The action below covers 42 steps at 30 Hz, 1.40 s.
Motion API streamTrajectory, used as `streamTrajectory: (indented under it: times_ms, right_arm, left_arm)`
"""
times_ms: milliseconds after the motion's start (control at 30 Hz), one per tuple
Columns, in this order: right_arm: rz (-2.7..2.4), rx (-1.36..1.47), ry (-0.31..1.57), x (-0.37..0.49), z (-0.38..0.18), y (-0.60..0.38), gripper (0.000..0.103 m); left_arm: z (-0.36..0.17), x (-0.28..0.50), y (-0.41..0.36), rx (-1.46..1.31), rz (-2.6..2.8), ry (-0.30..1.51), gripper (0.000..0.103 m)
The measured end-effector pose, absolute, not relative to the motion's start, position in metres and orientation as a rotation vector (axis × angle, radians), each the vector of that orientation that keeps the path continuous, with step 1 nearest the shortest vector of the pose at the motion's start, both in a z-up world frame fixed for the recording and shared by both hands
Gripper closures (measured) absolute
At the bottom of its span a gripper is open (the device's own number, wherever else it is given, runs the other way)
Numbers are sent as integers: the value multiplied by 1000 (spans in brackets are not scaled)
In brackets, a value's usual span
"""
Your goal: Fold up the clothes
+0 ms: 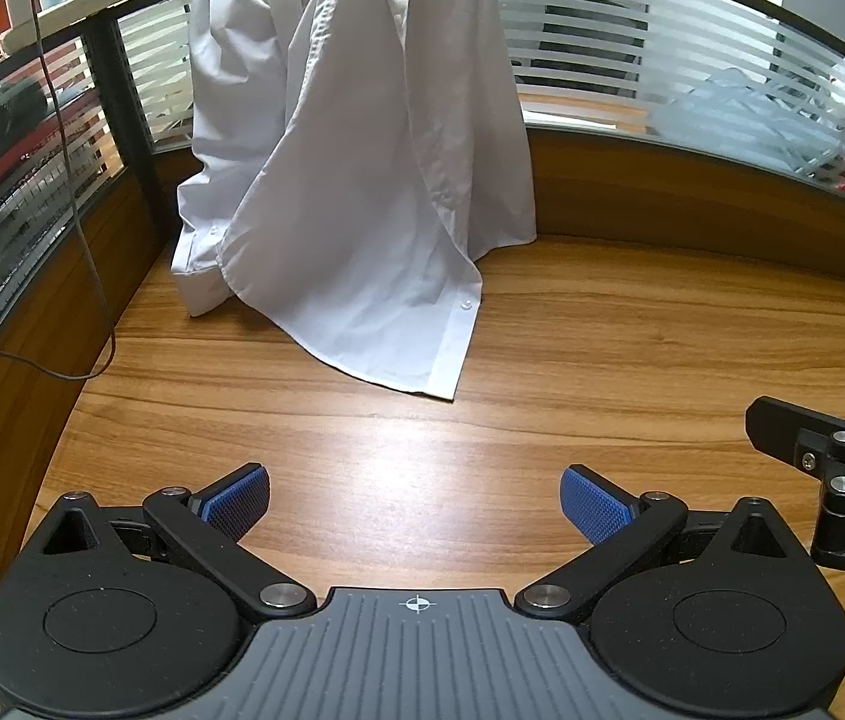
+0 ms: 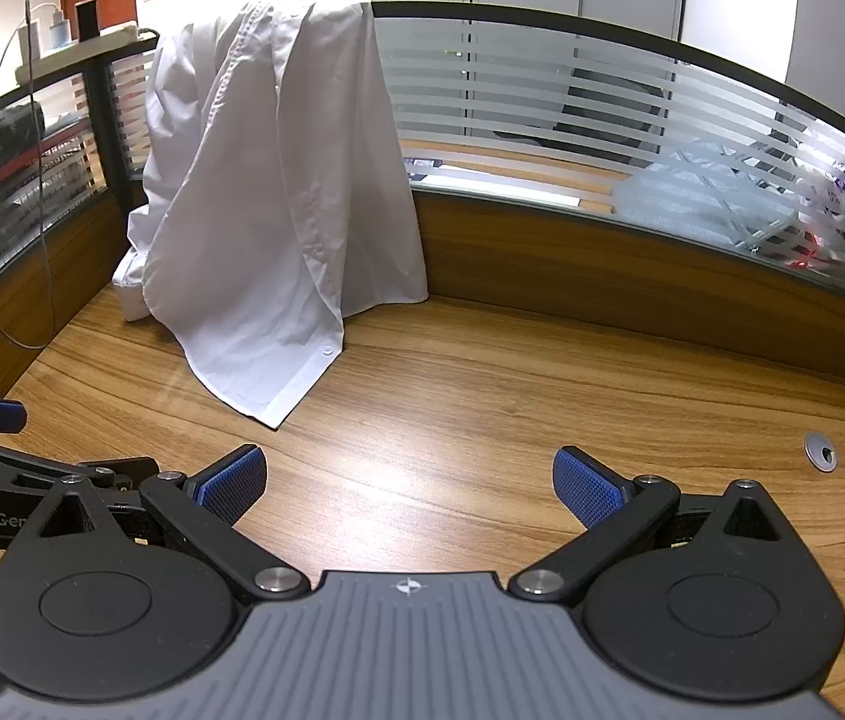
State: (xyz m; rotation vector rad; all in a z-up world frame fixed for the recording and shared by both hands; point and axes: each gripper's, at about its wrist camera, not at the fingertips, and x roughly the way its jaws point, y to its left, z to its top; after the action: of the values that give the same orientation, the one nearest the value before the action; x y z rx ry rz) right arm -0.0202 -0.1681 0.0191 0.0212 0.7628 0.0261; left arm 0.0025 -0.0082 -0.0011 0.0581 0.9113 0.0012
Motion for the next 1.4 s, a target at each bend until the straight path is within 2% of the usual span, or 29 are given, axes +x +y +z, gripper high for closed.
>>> streamTrajectory:
  times_ms: [1400]
  right_arm:
    - [94, -22, 823, 11, 6, -164, 1]
  left_arm:
    - [-14, 17, 4, 59, 12, 950, 0]
